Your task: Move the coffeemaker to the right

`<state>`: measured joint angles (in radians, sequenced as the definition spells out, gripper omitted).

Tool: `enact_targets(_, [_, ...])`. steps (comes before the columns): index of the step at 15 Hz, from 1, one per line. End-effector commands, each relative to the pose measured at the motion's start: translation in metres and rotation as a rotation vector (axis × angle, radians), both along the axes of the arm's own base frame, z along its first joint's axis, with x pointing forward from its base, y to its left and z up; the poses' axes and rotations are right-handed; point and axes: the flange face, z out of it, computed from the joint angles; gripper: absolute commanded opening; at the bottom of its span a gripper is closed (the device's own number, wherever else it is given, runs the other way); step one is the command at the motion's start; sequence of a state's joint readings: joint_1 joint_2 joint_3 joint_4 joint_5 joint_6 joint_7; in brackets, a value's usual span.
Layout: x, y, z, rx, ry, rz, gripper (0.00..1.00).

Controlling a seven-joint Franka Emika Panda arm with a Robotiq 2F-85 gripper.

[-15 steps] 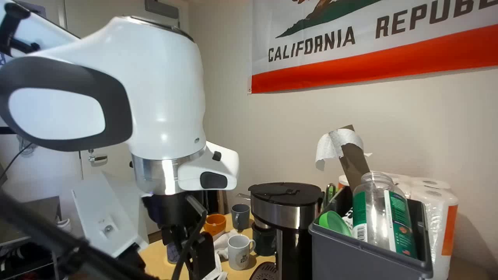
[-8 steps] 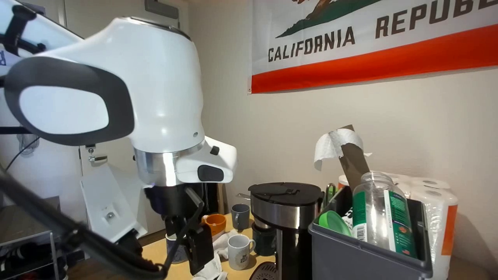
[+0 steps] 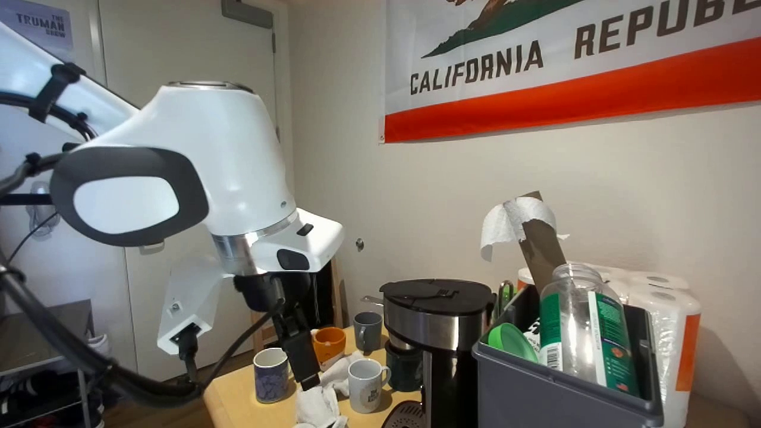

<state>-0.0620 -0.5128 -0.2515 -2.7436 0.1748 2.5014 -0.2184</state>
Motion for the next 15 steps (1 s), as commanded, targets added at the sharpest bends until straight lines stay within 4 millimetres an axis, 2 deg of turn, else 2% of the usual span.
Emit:
enact_targets(1, [0.002,0.025,-0.014,0.007,-0.053,-0.104,1.0])
enact_targets(2, [0.015,0.029,-0.012,0.004,-0.068,-0.121,1.0])
enact_targets(5, [0.026,0.046,-0.018,-0.034,-0.126,-0.172,1.0])
enact_targets(10, [0.046,0.064,-0.046,-0.081,-0.202,-0.265,1.0])
enact_targets(13, [0.051,0.063,-0.067,-0.106,-0.213,-0.322,1.0])
enact_targets(15, [0.05,0.054,-0.07,-0.129,-0.211,-0.364,1.0])
